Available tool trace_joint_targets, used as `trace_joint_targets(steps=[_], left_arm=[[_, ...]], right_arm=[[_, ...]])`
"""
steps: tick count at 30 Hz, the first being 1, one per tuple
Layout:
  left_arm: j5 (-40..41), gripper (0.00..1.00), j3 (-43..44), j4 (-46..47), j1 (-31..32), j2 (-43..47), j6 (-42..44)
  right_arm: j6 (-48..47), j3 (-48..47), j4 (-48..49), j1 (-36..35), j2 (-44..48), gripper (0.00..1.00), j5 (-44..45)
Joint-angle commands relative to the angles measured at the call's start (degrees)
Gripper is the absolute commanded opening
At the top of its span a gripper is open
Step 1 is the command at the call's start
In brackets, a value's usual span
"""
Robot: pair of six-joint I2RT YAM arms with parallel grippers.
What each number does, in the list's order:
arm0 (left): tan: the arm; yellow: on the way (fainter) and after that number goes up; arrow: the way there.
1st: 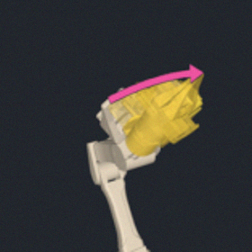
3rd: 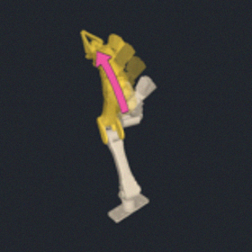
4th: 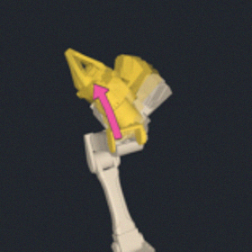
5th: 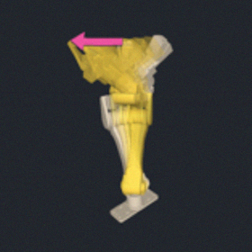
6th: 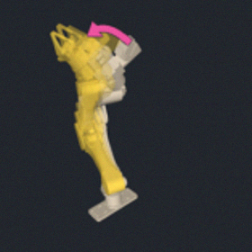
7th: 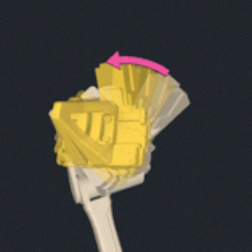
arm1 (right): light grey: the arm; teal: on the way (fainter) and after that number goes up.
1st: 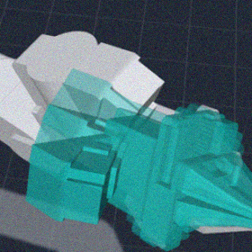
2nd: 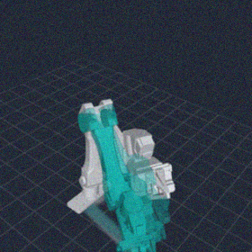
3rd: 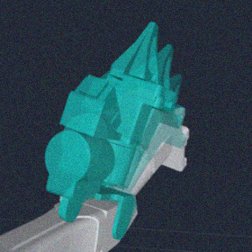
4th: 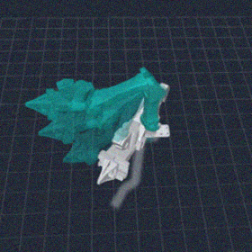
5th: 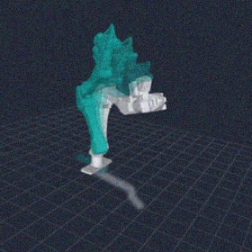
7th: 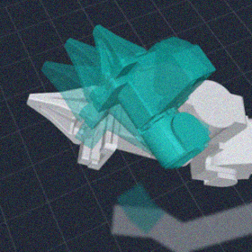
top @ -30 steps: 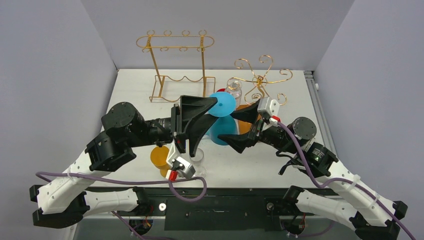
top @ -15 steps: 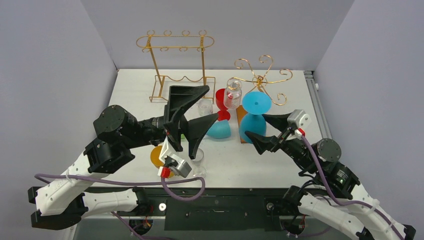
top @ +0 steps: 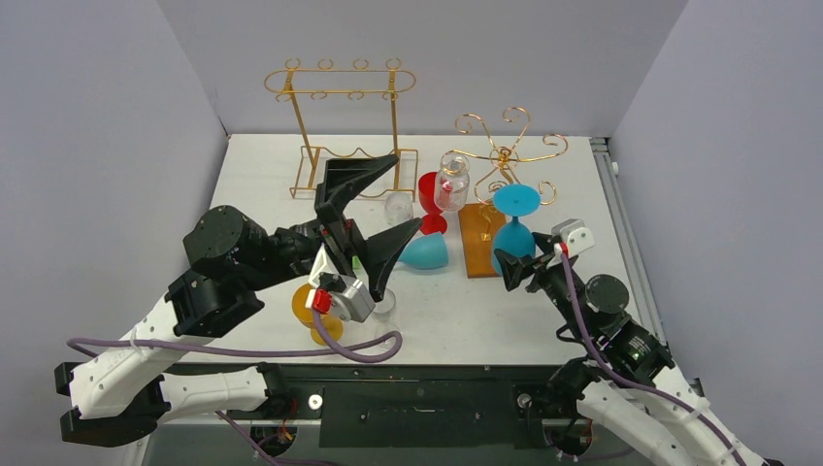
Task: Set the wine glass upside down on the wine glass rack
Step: Turn the wine glass upside down at the wine rack.
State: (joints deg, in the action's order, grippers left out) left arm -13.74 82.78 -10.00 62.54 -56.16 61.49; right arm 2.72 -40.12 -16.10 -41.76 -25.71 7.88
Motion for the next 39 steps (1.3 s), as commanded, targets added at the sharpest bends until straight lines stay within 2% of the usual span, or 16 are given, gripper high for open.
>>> trace_joint_targets(steps=[1, 7, 13, 39], left_arm=[[3.10, 0.96, -0.79, 3.16, 0.04, 0.59, -5.51], [3.72, 0.96, -2.64, 3.61, 0.08, 1.35, -6.52], [4.04, 0.96, -3.82, 4.57, 0.03, 1.52, -6.66], [3.60, 0.96, -5.88, 5.46, 0.02, 1.41, -5.87]], right_arm=[[2.43, 2.22, 7.55, 5.81, -2.87, 0.48, -3.39], [5.28, 3.71, 15.15, 17.34, -7.89, 0.45, -16.46], [5.46, 3.47, 19.22, 18.82, -11.56, 0.45, -21.28], [6.31, 5.49, 24.85, 20.76, -17.33, 0.45, -19.64]])
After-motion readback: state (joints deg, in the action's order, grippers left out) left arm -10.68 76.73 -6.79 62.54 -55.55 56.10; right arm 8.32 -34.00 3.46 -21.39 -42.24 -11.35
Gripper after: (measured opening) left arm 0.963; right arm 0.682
